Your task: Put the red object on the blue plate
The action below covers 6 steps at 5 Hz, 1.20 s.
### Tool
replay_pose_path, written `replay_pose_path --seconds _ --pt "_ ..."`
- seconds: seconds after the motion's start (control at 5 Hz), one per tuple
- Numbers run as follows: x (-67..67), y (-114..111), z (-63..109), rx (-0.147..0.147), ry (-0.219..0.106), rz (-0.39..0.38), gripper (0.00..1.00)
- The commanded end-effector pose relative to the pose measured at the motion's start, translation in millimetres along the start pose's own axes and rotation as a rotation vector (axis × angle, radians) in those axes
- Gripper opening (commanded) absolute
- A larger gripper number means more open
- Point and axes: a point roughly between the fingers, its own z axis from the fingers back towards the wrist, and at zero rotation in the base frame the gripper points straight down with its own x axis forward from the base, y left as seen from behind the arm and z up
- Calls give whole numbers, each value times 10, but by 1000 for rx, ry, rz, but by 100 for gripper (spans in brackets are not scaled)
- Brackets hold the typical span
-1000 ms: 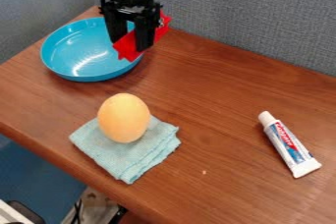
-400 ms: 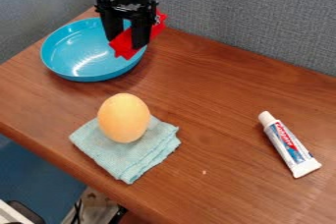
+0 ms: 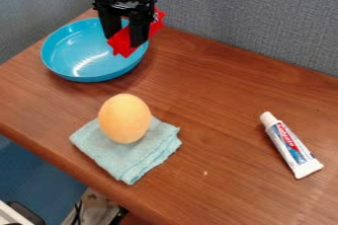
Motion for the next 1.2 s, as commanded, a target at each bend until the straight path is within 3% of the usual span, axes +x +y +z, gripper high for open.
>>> replay_pose_path --seconds 0.0,1.0 --pt "-4 91 386 42 -112 18 0" --pt "-59 596 338 78 -98 77 0"
